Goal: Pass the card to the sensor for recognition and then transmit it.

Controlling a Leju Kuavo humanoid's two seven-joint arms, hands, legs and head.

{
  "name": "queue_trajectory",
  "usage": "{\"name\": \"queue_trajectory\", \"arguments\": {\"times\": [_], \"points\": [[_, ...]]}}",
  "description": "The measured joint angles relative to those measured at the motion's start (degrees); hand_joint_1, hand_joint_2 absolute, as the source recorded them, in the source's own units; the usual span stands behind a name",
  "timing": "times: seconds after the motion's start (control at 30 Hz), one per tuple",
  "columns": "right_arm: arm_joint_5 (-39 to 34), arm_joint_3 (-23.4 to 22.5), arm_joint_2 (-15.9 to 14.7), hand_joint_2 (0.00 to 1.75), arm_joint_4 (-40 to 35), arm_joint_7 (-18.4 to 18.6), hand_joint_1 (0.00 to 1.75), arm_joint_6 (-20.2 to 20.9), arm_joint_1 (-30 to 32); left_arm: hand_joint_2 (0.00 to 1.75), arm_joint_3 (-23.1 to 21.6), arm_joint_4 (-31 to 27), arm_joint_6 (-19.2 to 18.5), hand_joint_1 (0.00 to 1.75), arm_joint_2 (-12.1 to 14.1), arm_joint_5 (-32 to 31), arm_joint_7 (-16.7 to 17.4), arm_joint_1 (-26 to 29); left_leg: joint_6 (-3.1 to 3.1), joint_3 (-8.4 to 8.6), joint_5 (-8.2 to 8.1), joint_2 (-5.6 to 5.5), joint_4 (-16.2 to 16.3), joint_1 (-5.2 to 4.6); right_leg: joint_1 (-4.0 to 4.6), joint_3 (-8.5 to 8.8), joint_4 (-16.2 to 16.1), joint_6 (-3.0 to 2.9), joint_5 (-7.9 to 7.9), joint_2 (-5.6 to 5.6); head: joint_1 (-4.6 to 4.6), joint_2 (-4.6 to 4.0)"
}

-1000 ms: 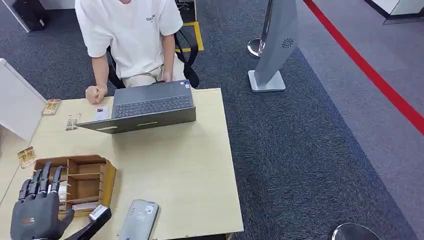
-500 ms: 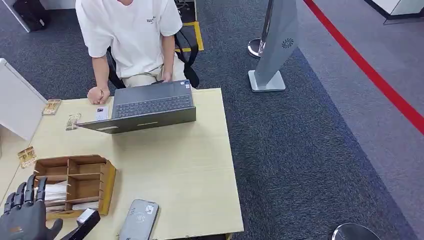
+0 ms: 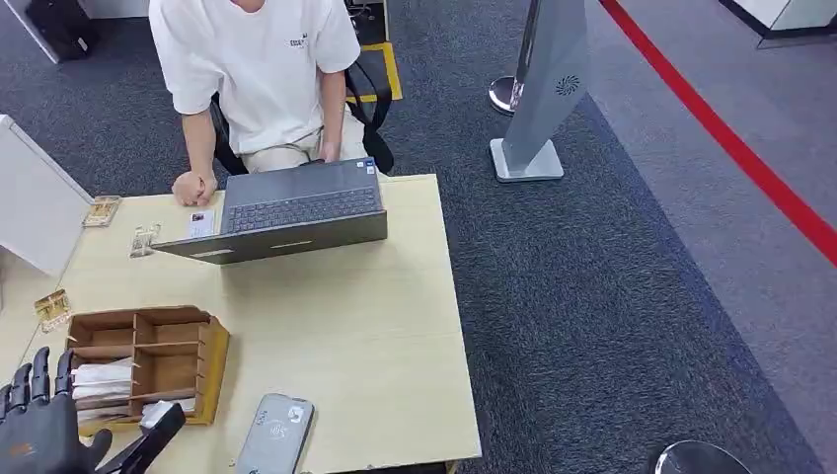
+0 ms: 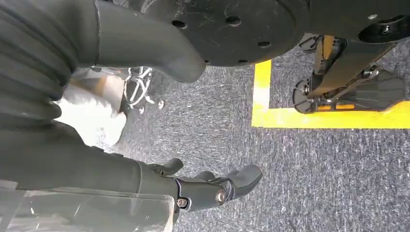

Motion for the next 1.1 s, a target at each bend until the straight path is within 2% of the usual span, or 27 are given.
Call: {"name": "queue_trajectory", "arguments": {"times": [0.63,0.87,1.1], "points": [[0.9,-0.8,0.0,1.75,0.1,-0.5,0.00,0.0,0.0,1.75,0.2,0.4,-1.0,0.00,-1.3,0.0,0.1,-0.5,0.00,0.00,0.00,0.00,0.0,0.00,0.00,0.00,0.0,0.00,0.00,0.00,0.00,0.00],[2.3,-1.6,0.0,1.75,0.3,-0.6,0.00,0.2,0.1,1.75,0.2,0.1,-2.0,0.00,-1.3,0.0,4.1,-0.5,0.00,-0.01,0.00,0.00,0.0,0.00,0.00,0.00,0.0,0.00,0.00,0.00,0.00,0.00],[3.0,-2.4,0.1,1.75,0.6,-0.8,0.00,0.2,0.2,1.75,0.2,-0.7,-3.1,0.00,-1.3,0.0,4.6,-0.4,0.00,-0.01,0.00,0.00,0.0,0.00,0.00,0.01,0.0,0.00,0.00,-0.01,-0.02,0.00]]}}
